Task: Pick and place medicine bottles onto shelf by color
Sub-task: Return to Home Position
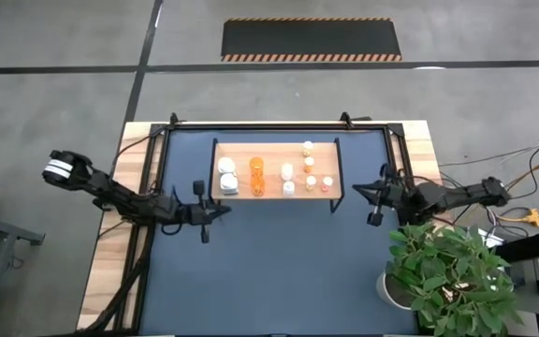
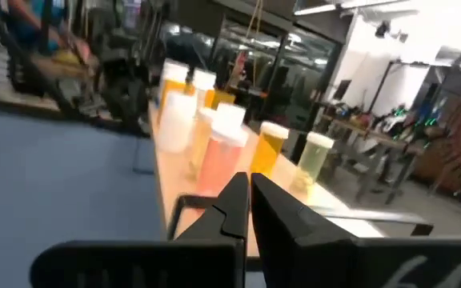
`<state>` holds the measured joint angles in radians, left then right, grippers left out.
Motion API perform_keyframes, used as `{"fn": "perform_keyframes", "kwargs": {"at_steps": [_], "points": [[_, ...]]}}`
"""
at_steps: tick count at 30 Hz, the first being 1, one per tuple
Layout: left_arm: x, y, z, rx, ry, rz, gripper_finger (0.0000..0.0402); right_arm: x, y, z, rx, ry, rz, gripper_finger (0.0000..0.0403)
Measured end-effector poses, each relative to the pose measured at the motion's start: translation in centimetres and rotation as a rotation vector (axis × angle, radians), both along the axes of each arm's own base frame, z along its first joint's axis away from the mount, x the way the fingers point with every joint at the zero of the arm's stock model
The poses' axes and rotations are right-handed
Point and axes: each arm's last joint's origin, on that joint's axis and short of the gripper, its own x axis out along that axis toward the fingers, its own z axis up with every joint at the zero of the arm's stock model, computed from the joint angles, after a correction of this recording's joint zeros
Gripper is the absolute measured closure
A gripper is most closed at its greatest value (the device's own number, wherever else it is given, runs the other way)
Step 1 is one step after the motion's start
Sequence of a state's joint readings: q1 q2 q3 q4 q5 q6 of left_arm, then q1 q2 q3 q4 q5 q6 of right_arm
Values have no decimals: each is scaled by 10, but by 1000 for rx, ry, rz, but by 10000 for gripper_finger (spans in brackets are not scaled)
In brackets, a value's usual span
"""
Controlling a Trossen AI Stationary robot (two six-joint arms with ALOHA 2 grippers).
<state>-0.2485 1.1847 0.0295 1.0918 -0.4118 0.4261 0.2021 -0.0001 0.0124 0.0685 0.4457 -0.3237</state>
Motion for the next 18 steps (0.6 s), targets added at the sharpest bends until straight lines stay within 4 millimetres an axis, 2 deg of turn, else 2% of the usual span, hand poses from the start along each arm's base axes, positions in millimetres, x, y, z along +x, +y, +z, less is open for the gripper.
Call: {"fn": "perform_keyframes", "kwargs": {"at_steps": [4,8,14,18], "points": [[3,-1,-12,20,77,4,402,0,-1,-1,-88,33,-17,394],[5,-1,-24,40,157,5,401,1,-4,-2,-91,38,-30,394],[6,-1,-41,68,264,6,401,1,-18,-3,-49,35,-61,394],[6,-1,-49,81,311,7,401,1,-20,-3,59,11,-70,394]]}}
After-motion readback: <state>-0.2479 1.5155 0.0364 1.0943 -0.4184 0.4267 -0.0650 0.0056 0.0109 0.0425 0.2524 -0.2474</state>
